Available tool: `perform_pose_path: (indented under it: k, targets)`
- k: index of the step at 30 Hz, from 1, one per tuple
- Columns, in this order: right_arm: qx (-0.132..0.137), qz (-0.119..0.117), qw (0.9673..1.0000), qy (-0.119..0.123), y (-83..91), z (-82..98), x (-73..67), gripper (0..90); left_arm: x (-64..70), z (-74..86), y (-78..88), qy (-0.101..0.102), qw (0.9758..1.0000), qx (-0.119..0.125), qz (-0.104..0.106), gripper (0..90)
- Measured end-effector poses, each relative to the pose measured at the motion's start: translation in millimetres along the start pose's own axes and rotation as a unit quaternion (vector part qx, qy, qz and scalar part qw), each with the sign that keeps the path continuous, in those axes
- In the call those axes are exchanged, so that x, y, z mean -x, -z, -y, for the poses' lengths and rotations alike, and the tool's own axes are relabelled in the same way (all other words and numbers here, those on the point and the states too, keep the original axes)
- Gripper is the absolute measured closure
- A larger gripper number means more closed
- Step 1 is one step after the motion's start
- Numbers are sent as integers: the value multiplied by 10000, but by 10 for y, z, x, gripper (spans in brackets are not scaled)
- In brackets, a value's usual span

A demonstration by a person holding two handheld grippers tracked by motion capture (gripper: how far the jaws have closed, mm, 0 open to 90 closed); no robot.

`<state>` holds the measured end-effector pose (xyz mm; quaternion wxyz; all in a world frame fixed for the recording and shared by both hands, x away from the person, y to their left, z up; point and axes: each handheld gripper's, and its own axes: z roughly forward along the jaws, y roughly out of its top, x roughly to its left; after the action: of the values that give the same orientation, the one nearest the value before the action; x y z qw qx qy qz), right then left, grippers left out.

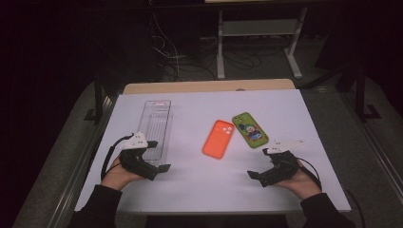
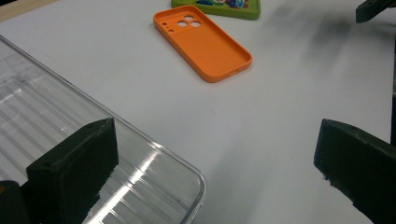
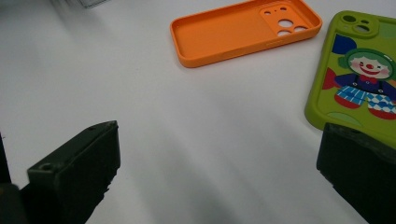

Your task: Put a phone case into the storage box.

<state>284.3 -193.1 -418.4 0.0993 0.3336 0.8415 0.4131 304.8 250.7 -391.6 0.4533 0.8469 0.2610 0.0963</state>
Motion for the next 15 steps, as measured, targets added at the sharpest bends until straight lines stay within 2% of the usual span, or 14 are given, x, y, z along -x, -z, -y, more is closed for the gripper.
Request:
perform_pose_path:
  k: [9,15]
  targets:
    - [20,-48,10000,-32,-8,-42,34,0,-20,-12,-22,20,10000,-44,26,0]
    - [20,-11,9999,-109,-30,-61,39,0,-31,-15,-12,36,10000,26,36,0]
